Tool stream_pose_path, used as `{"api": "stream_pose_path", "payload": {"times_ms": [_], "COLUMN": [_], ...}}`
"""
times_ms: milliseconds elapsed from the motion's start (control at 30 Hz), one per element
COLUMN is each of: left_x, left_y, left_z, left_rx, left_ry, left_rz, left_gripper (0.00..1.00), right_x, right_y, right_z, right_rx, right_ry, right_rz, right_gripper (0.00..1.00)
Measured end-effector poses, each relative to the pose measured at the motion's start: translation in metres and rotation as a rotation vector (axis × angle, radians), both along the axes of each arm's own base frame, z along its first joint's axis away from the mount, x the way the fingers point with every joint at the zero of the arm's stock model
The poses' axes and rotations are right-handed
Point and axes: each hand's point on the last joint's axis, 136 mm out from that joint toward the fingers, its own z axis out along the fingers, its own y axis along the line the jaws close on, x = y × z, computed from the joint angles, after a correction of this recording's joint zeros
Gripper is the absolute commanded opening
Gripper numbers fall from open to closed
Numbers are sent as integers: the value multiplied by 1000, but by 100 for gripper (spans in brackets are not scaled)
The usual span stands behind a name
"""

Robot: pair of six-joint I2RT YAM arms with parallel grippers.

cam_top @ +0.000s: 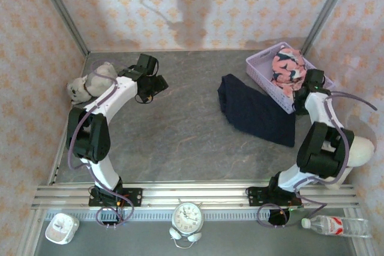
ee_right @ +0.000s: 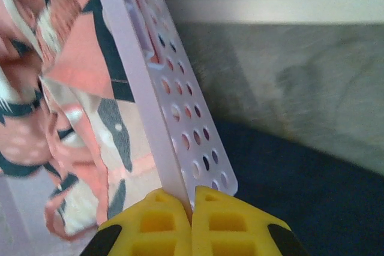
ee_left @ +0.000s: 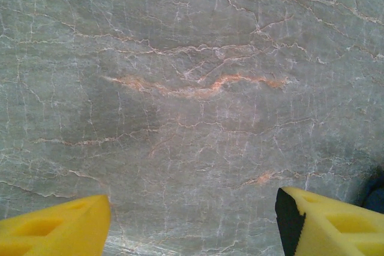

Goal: Fold and stack the mixed laundry pile

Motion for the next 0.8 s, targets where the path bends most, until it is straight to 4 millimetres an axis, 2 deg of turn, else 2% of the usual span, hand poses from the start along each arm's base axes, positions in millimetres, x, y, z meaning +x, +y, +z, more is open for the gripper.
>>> {"api": "stream_pose_path", "payload": {"times_ms": [33, 67, 100, 133, 167, 267, 400, 500, 533, 667, 800], "left_x": [0, 0, -1, -1, -1, -1, 0, 0, 0, 0, 0], "left_y": [0, -1, -2, -3, -4, -8, -12, -13, -12, -13, -13], "left_z": [0, 0, 0, 0, 0, 0, 0, -3, -4, -4, -4], "left_rx": [0, 0, 0, -1, -3, -8, -17, -22, -23, -27, -30], "left_ry": [0, 0, 0, 0, 0, -1, -12, -11, -10, -10, -12], "left_rz": [0, -3, -4, -4, -4, -5, -2, 5, 9, 15, 17], "left_gripper": [74, 74, 74, 74, 74, 74, 74, 74, 74, 74, 75], "right_x": [11, 25, 36, 44, 53, 65, 68, 67, 68, 70, 60], "right_y": [4, 9, 13, 16, 22, 35, 62, 96, 111, 184, 252], "right_z": [-5, -9, -9, -10, -9, -2, 9, 23, 28, 49, 55], "right_rx": [21, 41, 54, 59, 63, 64, 47, -2, -21, -97, -172], "right_ry": [-10, -25, -42, -49, -58, -102, -134, -121, -114, -101, -75], "right_rz": [19, 43, 58, 72, 85, 102, 190, 347, 418, 713, 962], "right_gripper": [5, 15, 26, 42, 53, 70, 79, 85, 89, 91, 91]}}
